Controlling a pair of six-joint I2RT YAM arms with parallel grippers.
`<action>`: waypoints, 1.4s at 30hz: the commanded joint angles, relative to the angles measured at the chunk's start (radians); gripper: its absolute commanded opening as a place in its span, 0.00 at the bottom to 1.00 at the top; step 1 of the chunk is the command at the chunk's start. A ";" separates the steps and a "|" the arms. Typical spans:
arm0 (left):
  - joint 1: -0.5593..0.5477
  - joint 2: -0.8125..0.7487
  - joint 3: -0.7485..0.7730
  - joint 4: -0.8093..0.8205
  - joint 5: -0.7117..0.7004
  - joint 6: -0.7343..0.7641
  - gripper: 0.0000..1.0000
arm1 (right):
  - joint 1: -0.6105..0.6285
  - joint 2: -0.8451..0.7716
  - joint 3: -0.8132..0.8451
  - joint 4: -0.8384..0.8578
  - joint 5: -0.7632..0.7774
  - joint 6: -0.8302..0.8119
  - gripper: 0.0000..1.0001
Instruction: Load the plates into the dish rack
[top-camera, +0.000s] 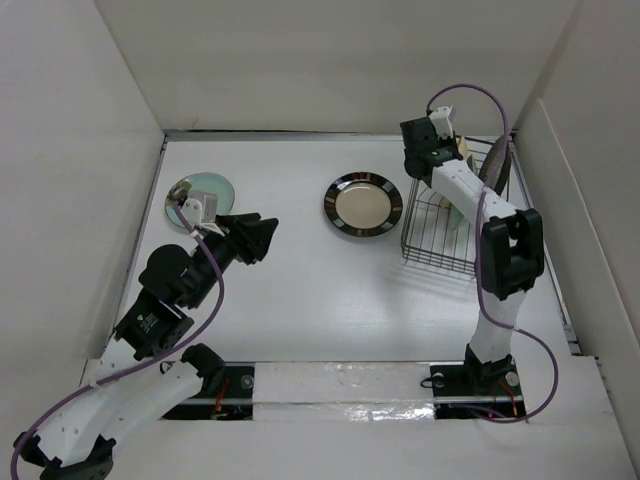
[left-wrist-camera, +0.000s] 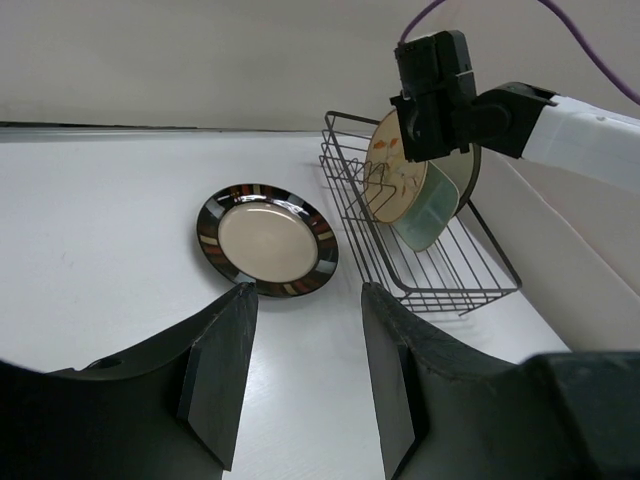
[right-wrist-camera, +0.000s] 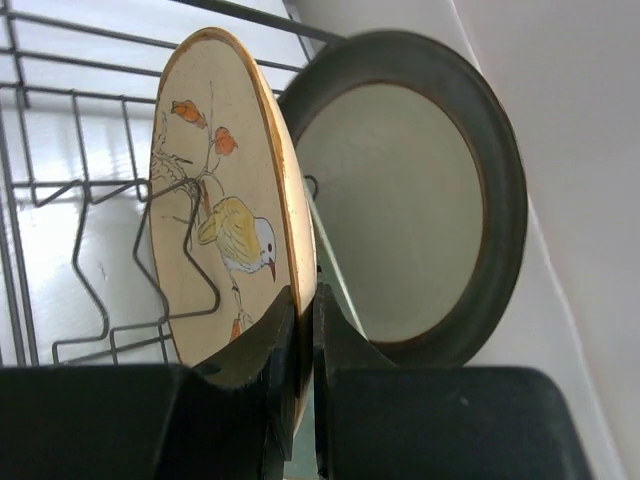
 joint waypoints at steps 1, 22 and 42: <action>-0.006 0.005 0.018 0.034 -0.016 0.016 0.43 | -0.011 -0.070 -0.060 0.056 -0.069 0.214 0.03; 0.024 -0.019 0.004 0.057 -0.136 0.013 0.03 | 0.231 -0.421 -0.219 0.328 -0.471 0.328 0.07; 0.035 -0.041 0.021 0.055 -0.108 0.011 0.19 | 0.499 0.752 0.780 0.385 -1.016 0.917 0.72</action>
